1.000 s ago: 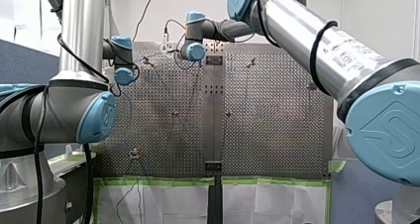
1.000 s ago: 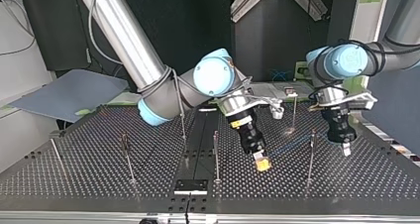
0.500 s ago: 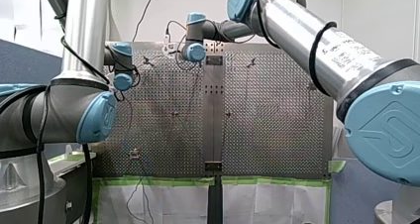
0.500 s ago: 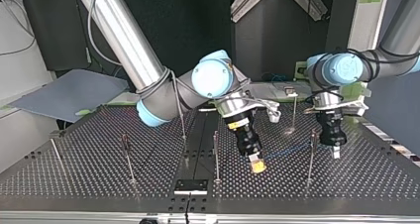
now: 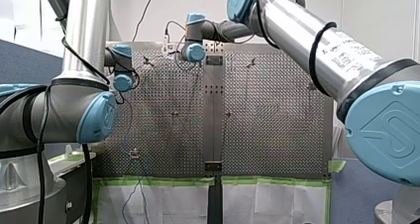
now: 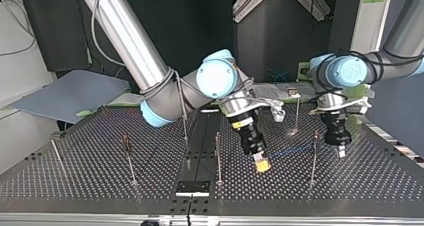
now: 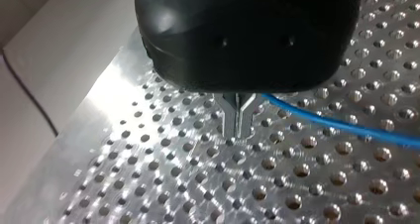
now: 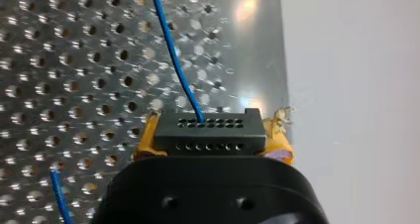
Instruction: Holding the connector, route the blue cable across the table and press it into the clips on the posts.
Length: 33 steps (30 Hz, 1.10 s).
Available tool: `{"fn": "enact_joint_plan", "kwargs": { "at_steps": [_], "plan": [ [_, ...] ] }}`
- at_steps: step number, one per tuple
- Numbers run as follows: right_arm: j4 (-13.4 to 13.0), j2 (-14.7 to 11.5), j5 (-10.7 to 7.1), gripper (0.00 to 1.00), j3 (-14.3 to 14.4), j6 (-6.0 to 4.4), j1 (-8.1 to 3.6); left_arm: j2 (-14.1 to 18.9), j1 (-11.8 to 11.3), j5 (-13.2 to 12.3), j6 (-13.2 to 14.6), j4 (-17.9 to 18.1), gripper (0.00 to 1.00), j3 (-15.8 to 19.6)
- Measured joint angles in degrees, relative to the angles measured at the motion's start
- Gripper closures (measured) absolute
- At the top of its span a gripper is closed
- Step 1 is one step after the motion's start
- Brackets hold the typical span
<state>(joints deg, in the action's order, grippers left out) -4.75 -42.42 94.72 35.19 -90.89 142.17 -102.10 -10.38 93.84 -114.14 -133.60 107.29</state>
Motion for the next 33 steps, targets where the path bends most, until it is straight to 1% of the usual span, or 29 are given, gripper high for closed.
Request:
{"fn": "enact_joint_plan", "kwargs": {
  "at_steps": [1, 2, 3, 4, 5, 9, 12, 15, 20, 25, 33],
  "plan": [
    [0.27, 0.2, 0.07, 1.0, 0.0, 0.01, 0.05, 0.2, 0.01, 0.39, -0.06, -0.37, 0.49, 0.0],
    [0.56, 0.43, 0.2, 1.0, 0.0, 0.01, 0.1, 0.42, 0.04, 0.77, -0.08, -0.74, 0.35, 0.01],
    [0.95, 0.72, 0.43, 1.0, 0.01, 0.01, 0.15, 0.77, 0.12, 1.28, -0.08, -1.29, 0.12, 0.05],
    [1.22, 0.91, 0.64, 1.0, 0.02, 0.0, 0.18, 1.07, 0.19, 1.68, -0.07, -1.68, 0.12, 0.12],
    [1.49, 1.05, 0.92, 1.0, 0.02, -0.04, 0.2, 1.39, 0.27, 2.08, -0.05, -2.05, 0.0, 0.21],
    [2.55, 1.39, 2.6, 1.0, 0.02, -0.34, 0.16, 3.16, 0.55, 3.59, -0.11, -3.95, 0.0, 1.12],
    [3.32, 1.46, 3.99, 1.0, 0.05, -0.69, 0.02, 4.42, 0.67, 3.87, -0.4, -5.39, 0.0, 1.71],
    [3.8, 1.47, 5.01, 1.0, 0.46, -0.88, -0.1, 5.0, 0.71, 3.92, -0.51, -6.88, 0.0, 1.94],
    [4.05, 1.49, 5.74, 1.0, 1.66, -0.96, -0.28, 5.86, 1.21, 3.32, -0.29, -9.35, 0.0, 2.63],
    [4.05, 1.49, 5.98, 1.0, 2.16, -0.97, -0.34, 8.04, 2.09, 2.19, -1.18, -11.89, 0.0, 4.7],
    [4.2, 1.55, 6.11, 1.0, 2.22, -0.99, -0.46, 12.0, 3.4, 1.93, -0.82, -15.93, 0.0, 6.58]
  ]
}}
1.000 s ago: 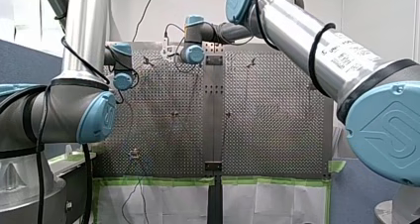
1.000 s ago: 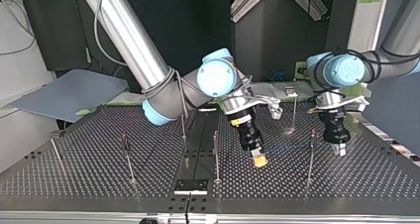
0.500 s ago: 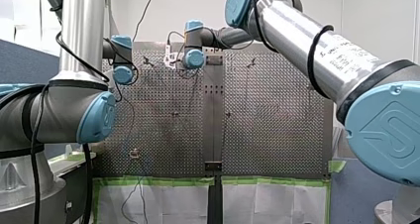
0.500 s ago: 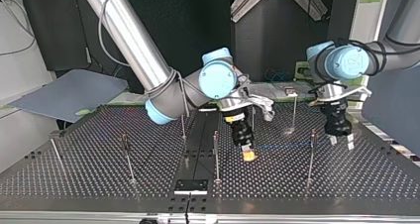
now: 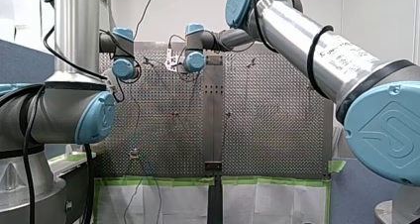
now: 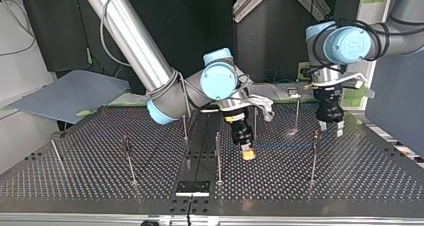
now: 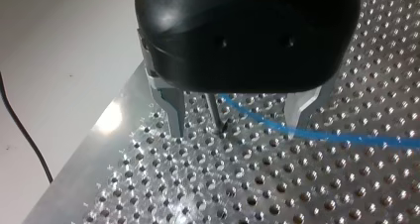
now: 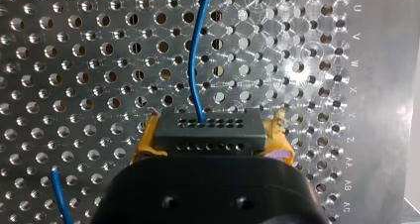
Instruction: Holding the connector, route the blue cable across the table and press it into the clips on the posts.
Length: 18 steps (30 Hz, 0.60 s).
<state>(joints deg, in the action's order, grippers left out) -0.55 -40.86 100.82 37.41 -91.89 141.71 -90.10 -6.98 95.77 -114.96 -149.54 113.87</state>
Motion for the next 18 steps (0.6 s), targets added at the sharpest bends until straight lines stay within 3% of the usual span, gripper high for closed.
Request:
{"fn": "enact_joint_plan", "kwargs": {
  "at_steps": [11, 18],
  "plan": [
    [0.44, 0.05, 1.66, 1.0, 1.0, -0.05, -0.42, 5.22, 0.96, -0.11, -0.02, -2.93, 0.0, 3.69],
    [0.42, 0.04, 1.99, 1.0, 1.8, 0.01, -0.74, 8.7, 2.06, -2.73, 0.83, -3.11, 0.0, 4.8]
  ]
}}
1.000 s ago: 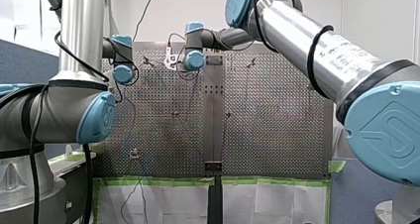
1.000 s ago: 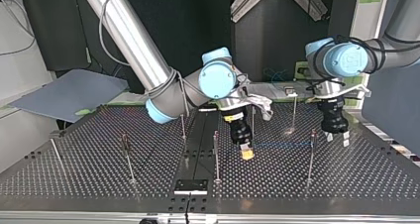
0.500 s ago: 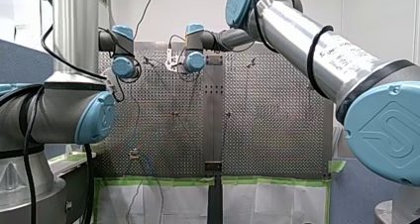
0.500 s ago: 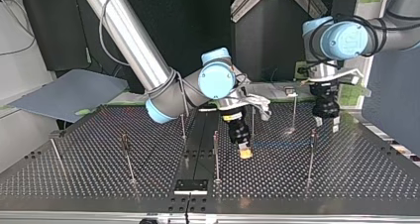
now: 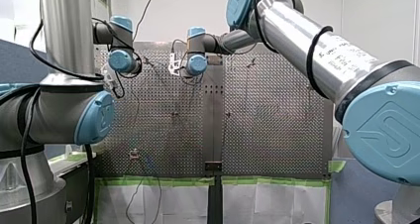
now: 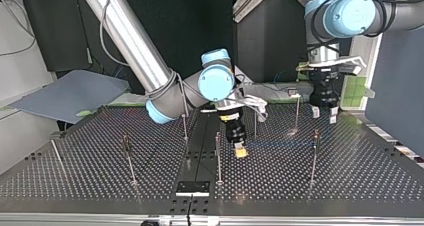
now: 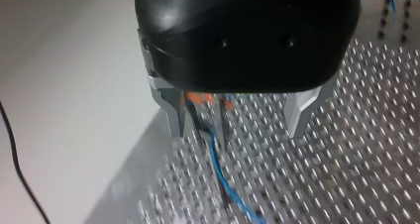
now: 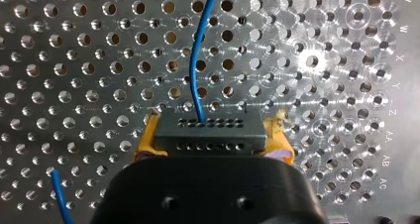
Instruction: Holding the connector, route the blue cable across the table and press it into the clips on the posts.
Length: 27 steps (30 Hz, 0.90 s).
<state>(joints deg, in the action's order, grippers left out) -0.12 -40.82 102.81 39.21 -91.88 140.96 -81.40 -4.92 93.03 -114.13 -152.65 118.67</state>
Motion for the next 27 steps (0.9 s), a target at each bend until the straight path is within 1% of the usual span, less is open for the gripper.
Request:
{"fn": "enact_joint_plan", "kwargs": {
  "at_steps": [6, 11, 15, 22, 27],
  "plan": [
    [-0.07, -0.01, -0.15, 1.0, 0.03, 0.17, -0.23, 1.12, 1.24, -0.91, 2.55, -0.58, 0.0, 0.02],
    [-0.14, -0.01, -0.35, 1.0, 0.04, 0.26, -0.47, 0.78, 2.69, -0.97, 4.77, -0.77, 0.0, -0.6],
    [-0.09, -0.01, -0.54, 1.0, 0.04, 0.27, -0.64, 0.14, 4.08, -0.86, 6.62, -0.79, 0.0, -1.81],
    [-0.11, -0.01, -0.62, 1.0, 0.04, 0.3, -0.88, -1.38, 6.11, 0.14, 9.78, -0.32, 0.0, -3.92],
    [-0.12, -0.01, -0.8, 1.0, 0.05, 0.3, -0.9, -3.38, 7.41, 2.28, 12.4, 0.23, 0.0, -6.21]
  ]
}}
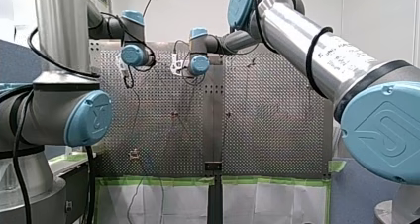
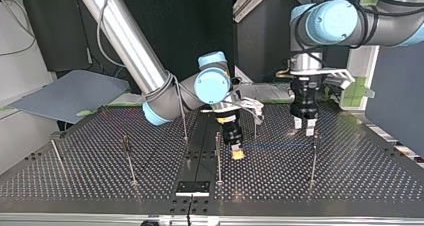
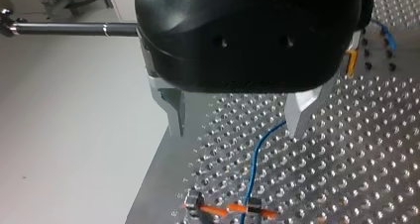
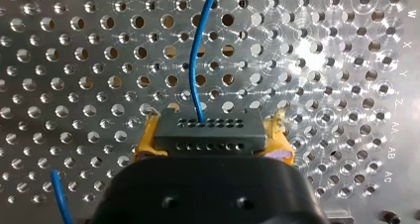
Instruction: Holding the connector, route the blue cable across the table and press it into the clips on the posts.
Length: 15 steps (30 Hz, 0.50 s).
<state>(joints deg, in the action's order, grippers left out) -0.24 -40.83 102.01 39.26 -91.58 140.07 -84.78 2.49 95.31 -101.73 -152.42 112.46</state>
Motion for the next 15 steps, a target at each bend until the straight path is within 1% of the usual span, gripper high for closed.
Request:
{"fn": "enact_joint_plan", "kwargs": {
  "at_steps": [9, 15],
  "plan": [
    [0.07, 0.0, -0.13, 1.0, 0.0, 0.05, -0.18, -4.06, 1.48, 2.91, 4.18, -1.07, 0.0, -4.15],
    [0.08, 0.04, -0.14, 1.0, 0.0, 0.07, -0.3, -6.35, 2.34, 3.28, 6.09, -0.09, 0.0, -6.45]
  ]
}}
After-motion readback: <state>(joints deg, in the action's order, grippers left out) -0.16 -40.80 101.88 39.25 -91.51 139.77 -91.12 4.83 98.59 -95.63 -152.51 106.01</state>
